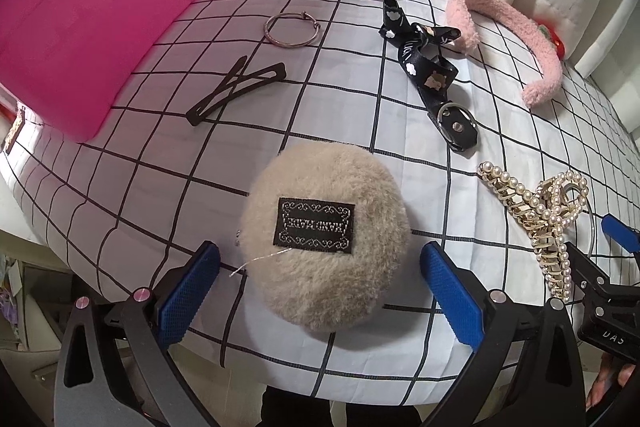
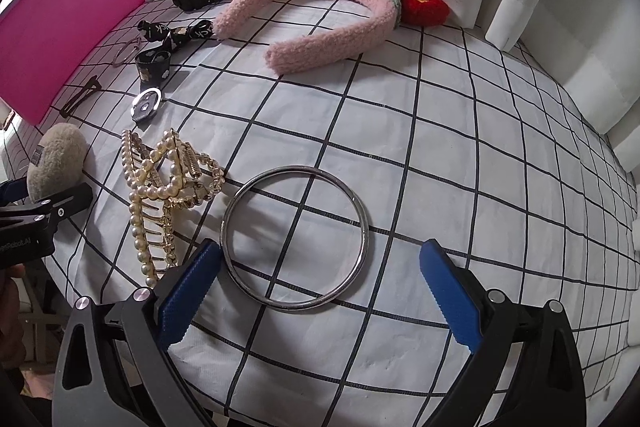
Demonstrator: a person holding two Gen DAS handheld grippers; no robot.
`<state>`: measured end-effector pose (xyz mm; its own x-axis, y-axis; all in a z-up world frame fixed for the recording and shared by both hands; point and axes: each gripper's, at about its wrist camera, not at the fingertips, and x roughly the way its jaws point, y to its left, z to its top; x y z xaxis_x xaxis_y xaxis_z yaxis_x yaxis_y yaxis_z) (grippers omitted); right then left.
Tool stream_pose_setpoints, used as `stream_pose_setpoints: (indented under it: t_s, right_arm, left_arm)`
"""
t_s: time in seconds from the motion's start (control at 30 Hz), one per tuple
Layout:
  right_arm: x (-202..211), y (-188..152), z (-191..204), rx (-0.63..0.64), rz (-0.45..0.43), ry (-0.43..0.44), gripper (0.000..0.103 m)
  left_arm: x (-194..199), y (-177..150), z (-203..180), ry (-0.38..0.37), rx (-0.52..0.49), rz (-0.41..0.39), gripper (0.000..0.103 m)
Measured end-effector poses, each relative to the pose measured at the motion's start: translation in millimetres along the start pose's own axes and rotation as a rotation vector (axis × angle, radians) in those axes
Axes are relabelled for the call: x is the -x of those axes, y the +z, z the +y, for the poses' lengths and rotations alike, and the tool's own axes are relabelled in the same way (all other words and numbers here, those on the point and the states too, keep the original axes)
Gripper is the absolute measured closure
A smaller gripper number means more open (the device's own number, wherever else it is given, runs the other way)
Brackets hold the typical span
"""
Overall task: Organize jewelry
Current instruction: 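Move the left gripper down over the beige pom-pom and close on it, then lift the beige pom-pom with the left gripper while the right gripper grasps the silver bangle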
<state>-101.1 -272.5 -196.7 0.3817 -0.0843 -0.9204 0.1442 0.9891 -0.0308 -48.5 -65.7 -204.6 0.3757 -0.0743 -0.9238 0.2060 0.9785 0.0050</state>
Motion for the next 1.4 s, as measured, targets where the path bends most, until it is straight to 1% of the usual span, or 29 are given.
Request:
stream_pose_setpoints:
  t_s: [0.13, 0.2, 0.23, 0.27, 0.3, 0.33, 0.37, 0.4, 0.5, 0.57, 0.73, 0.87, 1.0, 1.17, 1.4]
  right_arm:
    - [0.8, -1.6, 1.1, -0.007, 0.002, 0.002, 0.009]
    - [1.9, -2.3, 1.9, -0.004, 0.006, 0.010, 0.009]
    - [2.2, -3.0, 2.8, 0.001, 0.005, 0.010, 0.010]
    - [2.4, -3.5, 3.0, -0.001, 0.005, 0.012, 0.011]
    - [2.9, -2.6, 2.8, 0.001, 0.003, 0.014, 0.012]
    - [4.0, -0.9, 3.8, 0.011, 0.002, 0.019, 0.017]
    - [5.6, -1.2, 6.2, 0.024, -0.003, 0.025, 0.025]
    - [8.2, 1.1, 9.3, 0.037, -0.011, 0.023, 0.033]
    - [8.2, 1.9, 9.9, 0.024, -0.006, 0.025, 0.034]
    - [8.8, 1.9, 9.6, 0.019, -0.009, 0.026, 0.034]
    - [11.9, 1.7, 7.0, -0.013, -0.015, 0.044, 0.034]
    - [19.4, 3.7, 6.6, -0.022, -0.027, 0.056, 0.035]
    - [28.0, 6.1, 4.7, -0.038, -0.036, 0.062, 0.035]
    - [36.8, 13.2, 1.9, -0.048, -0.051, 0.052, 0.035]
    - [56.8, 24.3, 3.4, -0.055, -0.101, 0.038, 0.035]
  left_arm:
    - [4.6, 1.5, -1.1, -0.001, -0.009, 0.012, 0.006]
    - [6.4, 2.4, -2.9, -0.009, -0.017, 0.007, 0.009]
    - [8.4, 2.6, -5.2, -0.016, -0.032, -0.002, 0.016]
    - [10.7, 2.9, -8.6, -0.024, -0.050, -0.010, 0.024]
    - [12.7, 3.2, -11.8, -0.030, -0.066, -0.015, 0.029]
    - [14.5, 2.3, -14.5, -0.036, -0.078, -0.020, 0.037]
    - [15.7, 1.7, -16.4, -0.041, -0.086, -0.024, 0.042]
    - [16.5, 1.2, -17.4, -0.046, -0.091, -0.028, 0.045]
    - [18.4, 1.1, -17.5, -0.055, -0.094, -0.033, 0.056]
    - [19.0, 2.0, -16.5, -0.059, -0.096, -0.030, 0.059]
    - [21.8, 3.8, -11.2, -0.060, -0.091, -0.025, 0.061]
    - [31.3, 5.5, -6.3, -0.058, -0.093, -0.049, 0.061]
    - [42.1, 10.5, -1.8, -0.074, -0.081, -0.063, 0.061]
    - [53.7, 18.1, 0.0, -0.089, -0.082, -0.086, 0.061]
    - [75.3, 29.9, 1.0, -0.109, -0.086, -0.140, 0.061]
